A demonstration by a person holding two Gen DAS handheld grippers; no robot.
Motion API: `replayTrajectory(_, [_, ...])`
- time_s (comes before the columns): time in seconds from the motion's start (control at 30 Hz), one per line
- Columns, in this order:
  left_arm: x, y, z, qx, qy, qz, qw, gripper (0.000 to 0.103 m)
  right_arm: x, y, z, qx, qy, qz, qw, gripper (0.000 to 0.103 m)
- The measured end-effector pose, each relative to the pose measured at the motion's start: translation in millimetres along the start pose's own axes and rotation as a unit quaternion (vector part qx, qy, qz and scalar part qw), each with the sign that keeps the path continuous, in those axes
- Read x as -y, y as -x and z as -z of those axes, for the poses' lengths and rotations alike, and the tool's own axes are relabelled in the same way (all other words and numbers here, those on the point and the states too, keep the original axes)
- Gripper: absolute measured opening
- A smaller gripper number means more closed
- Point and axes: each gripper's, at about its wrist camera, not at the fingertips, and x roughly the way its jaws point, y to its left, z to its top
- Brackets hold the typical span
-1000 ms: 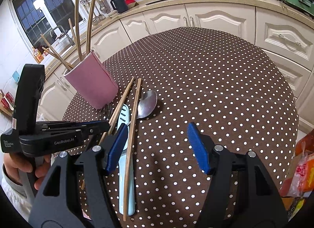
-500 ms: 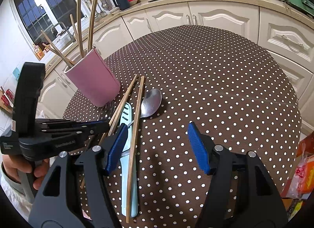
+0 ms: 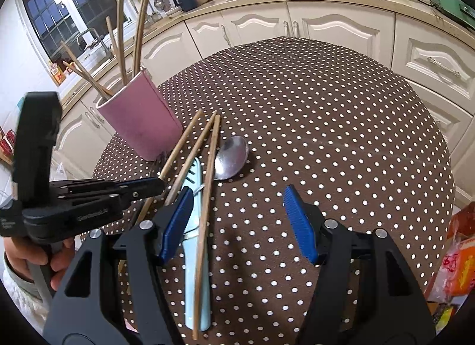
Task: Organize utensils
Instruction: 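Grasp a wooden chopstick with the left tool while the right tool grasps another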
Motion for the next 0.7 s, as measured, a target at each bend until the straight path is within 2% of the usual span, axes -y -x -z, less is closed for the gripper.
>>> replayTrajectory(0.1, [-1.0,15.8,6.5,0.021,0.004,0.006,0.9998,0.005,-14.1,-1.8,-10.3,-0.009,0.023,0.006,1.0,0.063])
replayTrajectory(0.23, [-3.9,35.9,15.3,0.052,0.007,0.015,0.9985,0.005,-34.5,-19.1,-22.2,-0.054,0.064,0.021,0.996,0.062])
replayTrajectory(0.27, [-7.6,41.5,16.9,0.059,0.007,0.016,0.9981,0.005,-38.9,-28.6,-25.6,-0.077,0.072,0.022,0.994,0.059])
replayTrajectory(0.33, [-9.7,52.4,20.8,0.078,0.002,0.01,0.9969,0.005,-43.2,-45.1,-31.5,-0.109,0.078,0.028,0.991,0.042])
replayTrajectory(0.4, [-11.4,62.0,22.5,0.098,0.0,0.009,0.9952,0.005,-44.9,-57.2,-35.8,-0.131,0.082,0.037,0.987,0.033])
replayTrajectory(0.57, [-18.5,82.0,29.7,0.134,-0.006,0.018,0.9908,0.005,-48.6,-80.7,-39.0,-0.176,0.091,0.056,0.979,0.03])
replayTrajectory(0.7, [-17.3,89.1,32.2,0.155,-0.012,0.024,0.9876,0.005,-53.4,-88.8,-38.1,-0.187,0.094,0.051,0.977,0.016])
